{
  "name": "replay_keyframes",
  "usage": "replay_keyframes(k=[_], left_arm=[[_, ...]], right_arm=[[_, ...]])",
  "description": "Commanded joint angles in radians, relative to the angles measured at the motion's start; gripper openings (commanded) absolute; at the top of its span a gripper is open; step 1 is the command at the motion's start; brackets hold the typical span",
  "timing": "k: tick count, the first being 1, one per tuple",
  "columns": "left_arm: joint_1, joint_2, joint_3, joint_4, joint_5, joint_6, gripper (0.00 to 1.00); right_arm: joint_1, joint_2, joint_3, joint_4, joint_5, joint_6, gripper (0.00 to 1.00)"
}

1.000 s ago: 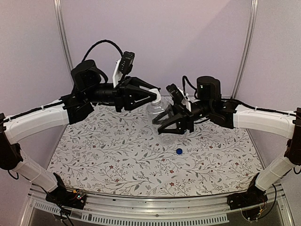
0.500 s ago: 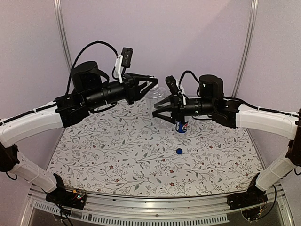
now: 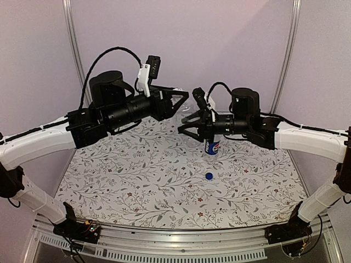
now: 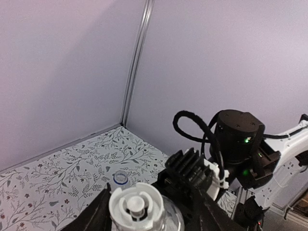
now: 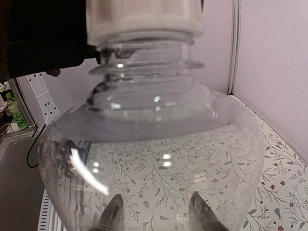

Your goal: Unscrew the bottle caps

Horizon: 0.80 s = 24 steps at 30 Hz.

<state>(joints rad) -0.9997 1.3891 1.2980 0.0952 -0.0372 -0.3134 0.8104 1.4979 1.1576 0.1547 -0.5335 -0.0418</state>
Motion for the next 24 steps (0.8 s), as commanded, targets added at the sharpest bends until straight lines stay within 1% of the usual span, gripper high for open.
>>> replay_keyframes(k=[1,7,12,17,21,24], left_arm=[[-0.008,-0.027,-0.006,0.034,0.086,0.031,0.64],[0.014,-0.057,-0.016,0.016,0.168,0.071,0.79],[0.057,-0.085,-0.049,0.018,0.303,0.083,0.89],[0.101,-0.110,-0.082,0.062,0.538,0.113,0.90],[0.123,-0.105,-0.085,0.088,0.748,0.132,0.89],[0.130,-0.087,-0.074,0.106,0.833,0.131,0.88]], right_arm=[[-0.007,-0.004,-0.020,0.013,-0.042,-0.002,0.36],[-0.007,-0.015,-0.033,0.017,-0.144,-0.019,0.36],[-0.007,-0.021,-0.036,0.010,-0.292,-0.041,0.36],[-0.006,-0.007,-0.023,-0.001,-0.470,-0.053,0.36],[-0.007,0.008,-0.006,-0.006,-0.565,-0.049,0.36],[-0.005,0.020,0.006,-0.007,-0.613,-0.040,0.36]])
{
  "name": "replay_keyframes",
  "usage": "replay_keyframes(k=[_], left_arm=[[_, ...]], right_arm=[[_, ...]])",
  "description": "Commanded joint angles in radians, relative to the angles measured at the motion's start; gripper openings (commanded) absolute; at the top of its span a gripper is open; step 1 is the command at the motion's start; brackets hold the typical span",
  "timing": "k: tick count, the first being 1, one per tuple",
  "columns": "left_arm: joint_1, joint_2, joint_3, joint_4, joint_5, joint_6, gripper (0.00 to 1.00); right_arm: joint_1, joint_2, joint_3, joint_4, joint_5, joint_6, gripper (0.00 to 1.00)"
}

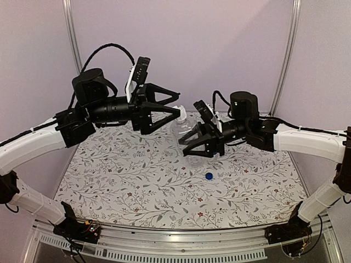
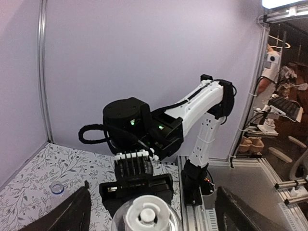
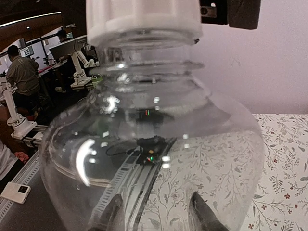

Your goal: Unscrew the bottle caps

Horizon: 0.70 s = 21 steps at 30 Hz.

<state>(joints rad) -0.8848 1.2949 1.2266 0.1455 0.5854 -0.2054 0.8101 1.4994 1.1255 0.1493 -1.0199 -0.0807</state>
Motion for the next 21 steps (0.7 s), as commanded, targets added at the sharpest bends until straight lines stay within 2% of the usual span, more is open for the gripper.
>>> replay_keyframes(k=[1,6,12,21], left_arm=[[0.017,0.015,0.002,0.062,0.236,0.023,0.87],[0.025,0.064,0.034,0.081,0.323,0.011,0.82],[0.033,0.111,0.067,0.100,0.359,-0.009,0.73],[0.042,0.138,0.070,0.112,0.379,-0.025,0.51]], right_arm=[[-0.004,0.023,0.043,-0.002,-0.142,0.001,0.36],[0.006,0.037,0.054,-0.009,-0.152,0.003,0.37],[0.011,0.041,0.062,-0.028,-0.148,-0.009,0.37],[0.012,0.041,0.069,-0.065,-0.125,-0.034,0.36]])
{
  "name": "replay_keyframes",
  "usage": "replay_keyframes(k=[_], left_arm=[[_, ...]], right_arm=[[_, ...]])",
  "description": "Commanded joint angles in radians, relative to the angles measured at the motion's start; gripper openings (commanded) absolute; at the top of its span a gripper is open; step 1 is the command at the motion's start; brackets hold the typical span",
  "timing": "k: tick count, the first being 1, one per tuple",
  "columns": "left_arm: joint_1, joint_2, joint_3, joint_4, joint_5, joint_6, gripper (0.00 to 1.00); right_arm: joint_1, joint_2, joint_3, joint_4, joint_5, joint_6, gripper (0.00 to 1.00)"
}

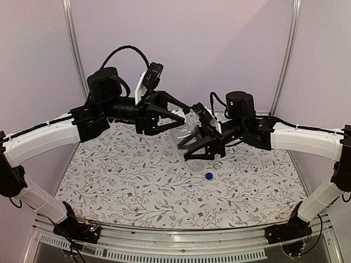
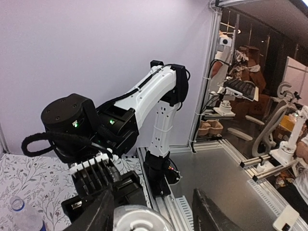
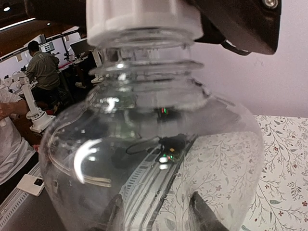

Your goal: Unscrew the bottle caps

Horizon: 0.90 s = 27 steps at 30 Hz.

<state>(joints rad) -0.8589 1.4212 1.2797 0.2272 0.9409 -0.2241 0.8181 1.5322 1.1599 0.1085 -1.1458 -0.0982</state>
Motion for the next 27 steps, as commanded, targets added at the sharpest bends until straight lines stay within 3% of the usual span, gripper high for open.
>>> replay_keyframes(k=[1,10,13,19,27], left_arm=[[0.017,0.010,0.015,0.030,0.019,-0.006,0.49],[0.015,-0.016,-0.013,-0.010,-0.113,0.000,0.24],[0.003,-0.049,-0.042,-0.015,-0.237,-0.008,0.23],[-0.091,-0.103,-0.081,-0.034,-0.625,-0.041,0.21],[-0.133,-0.082,-0.062,-0.074,-0.780,-0.099,0.11]], right_arm=[[0.004,0.006,0.035,-0.024,0.006,-0.017,0.37],[0.004,-0.009,0.035,-0.041,0.116,-0.008,0.36],[0.004,-0.017,0.035,-0.060,0.211,-0.005,0.36],[0.003,-0.023,0.053,-0.104,0.399,0.003,0.36],[0.001,-0.007,0.066,-0.107,0.487,0.018,0.36]])
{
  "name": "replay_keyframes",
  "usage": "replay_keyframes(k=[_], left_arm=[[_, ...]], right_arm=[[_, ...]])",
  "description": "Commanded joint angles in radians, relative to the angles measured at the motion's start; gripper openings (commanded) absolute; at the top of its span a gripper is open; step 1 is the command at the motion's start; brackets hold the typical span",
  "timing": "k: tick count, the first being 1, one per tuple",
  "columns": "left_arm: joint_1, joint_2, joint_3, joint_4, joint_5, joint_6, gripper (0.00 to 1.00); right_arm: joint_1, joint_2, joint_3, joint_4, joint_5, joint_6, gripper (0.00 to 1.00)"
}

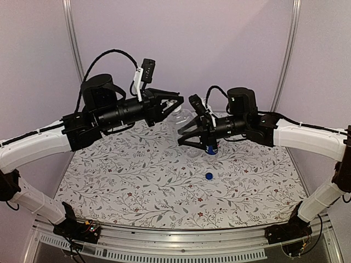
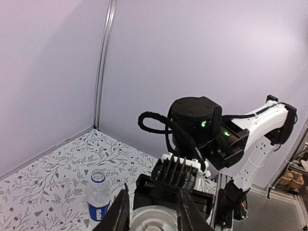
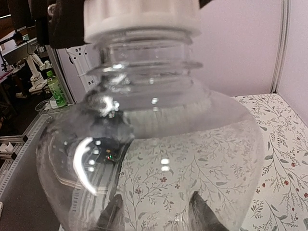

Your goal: Unscrew the bottle caps

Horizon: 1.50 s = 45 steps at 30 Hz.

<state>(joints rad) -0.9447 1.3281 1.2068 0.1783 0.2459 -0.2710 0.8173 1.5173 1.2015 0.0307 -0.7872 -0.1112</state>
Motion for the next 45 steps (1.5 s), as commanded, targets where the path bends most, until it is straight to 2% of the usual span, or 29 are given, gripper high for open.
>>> replay_keyframes(k=[1,6,10,18,26,30,33,36,45], left_arm=[[-0.049,0.012,0.011,-0.030,-0.102,-0.063,0.09],[-0.058,0.014,0.014,-0.039,-0.154,-0.087,0.10],[-0.057,0.016,0.015,-0.035,-0.141,-0.085,0.17],[-0.058,0.010,0.001,-0.014,-0.094,-0.081,0.47],[-0.057,-0.013,-0.005,-0.015,-0.085,-0.051,0.69],[-0.052,-0.040,-0.009,-0.023,-0.058,0.000,0.81],[-0.034,-0.058,-0.008,-0.031,0.020,0.039,0.87],[-0.005,-0.074,-0.004,-0.031,0.130,0.060,0.90],[0.074,-0.057,0.012,-0.004,0.512,0.102,0.86]], right_arm=[[0.002,0.007,0.023,-0.029,0.153,0.034,0.36],[0.002,0.010,0.020,-0.029,0.181,0.047,0.35],[0.001,0.003,0.016,-0.029,0.126,0.032,0.35],[-0.001,-0.005,0.010,-0.015,0.067,0.021,0.35],[-0.003,-0.006,0.005,-0.018,0.054,0.016,0.35],[-0.003,-0.009,0.004,-0.022,-0.008,0.002,0.35],[-0.003,-0.012,0.005,-0.029,-0.092,-0.019,0.35],[-0.003,-0.011,0.013,-0.067,-0.186,-0.043,0.36],[-0.001,0.006,0.041,-0.112,-0.384,-0.077,0.36]])
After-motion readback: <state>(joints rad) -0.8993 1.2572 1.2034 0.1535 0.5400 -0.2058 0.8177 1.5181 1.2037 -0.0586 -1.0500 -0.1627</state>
